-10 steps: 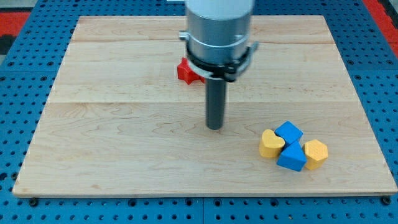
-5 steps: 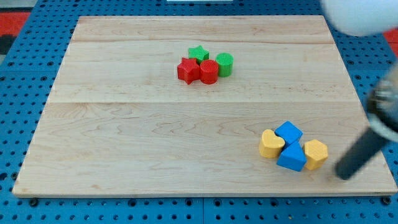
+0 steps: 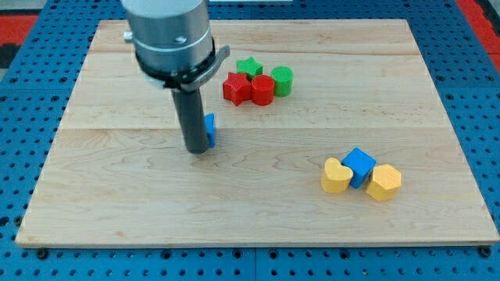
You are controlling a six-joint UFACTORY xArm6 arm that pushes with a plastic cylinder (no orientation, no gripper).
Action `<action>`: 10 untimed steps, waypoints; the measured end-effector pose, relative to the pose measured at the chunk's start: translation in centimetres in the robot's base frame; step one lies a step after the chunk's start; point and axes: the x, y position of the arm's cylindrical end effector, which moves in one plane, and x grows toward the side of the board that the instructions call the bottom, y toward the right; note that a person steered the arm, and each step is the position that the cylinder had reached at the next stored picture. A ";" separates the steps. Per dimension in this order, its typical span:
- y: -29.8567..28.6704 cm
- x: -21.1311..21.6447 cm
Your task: Slide the blue triangle to top left
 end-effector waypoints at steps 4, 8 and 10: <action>0.5 -6.7; 1.5 -11.1; -2.4 -14.8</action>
